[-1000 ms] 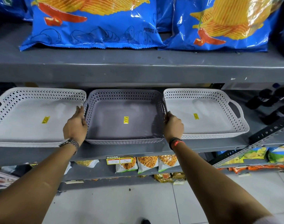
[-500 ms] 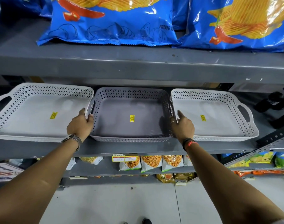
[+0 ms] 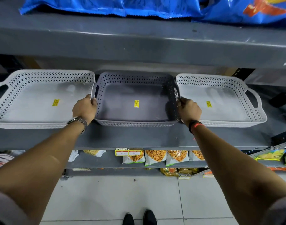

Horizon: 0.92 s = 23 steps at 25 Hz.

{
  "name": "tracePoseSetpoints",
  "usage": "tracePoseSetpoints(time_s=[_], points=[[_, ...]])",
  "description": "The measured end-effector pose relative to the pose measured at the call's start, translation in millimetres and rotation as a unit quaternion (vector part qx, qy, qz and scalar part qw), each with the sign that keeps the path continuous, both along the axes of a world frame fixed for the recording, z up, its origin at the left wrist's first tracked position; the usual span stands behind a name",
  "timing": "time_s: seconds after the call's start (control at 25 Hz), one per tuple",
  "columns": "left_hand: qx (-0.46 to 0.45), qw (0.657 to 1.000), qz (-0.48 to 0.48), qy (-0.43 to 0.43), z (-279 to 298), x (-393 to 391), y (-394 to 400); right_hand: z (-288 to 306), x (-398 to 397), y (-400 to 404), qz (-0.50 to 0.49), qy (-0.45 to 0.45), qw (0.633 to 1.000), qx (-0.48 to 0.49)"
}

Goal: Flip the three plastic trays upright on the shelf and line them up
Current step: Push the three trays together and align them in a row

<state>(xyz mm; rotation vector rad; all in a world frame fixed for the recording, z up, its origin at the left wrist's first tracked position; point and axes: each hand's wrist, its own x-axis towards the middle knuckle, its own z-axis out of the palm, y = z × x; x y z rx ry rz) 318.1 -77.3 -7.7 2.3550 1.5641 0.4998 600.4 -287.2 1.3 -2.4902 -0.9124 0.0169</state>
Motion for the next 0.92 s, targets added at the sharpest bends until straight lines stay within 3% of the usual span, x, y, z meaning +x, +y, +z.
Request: tracePoseSetpoints(time_s=[0.44,0.68,0.92], points=[[0.002,1.000,-0.008,-0.011,-4,13,20,-9,16,24,-0.014,0.016,1.000,0.006],[-0.020,0.999,0.018,0.045,-7,11,8,-15,8,20,-0.017,0.031,0.999,-0.033],[-0.030,0.999,0.036,0.024,1,14,1,-6,-2,19,-0.032,0.057,0.997,-0.051]])
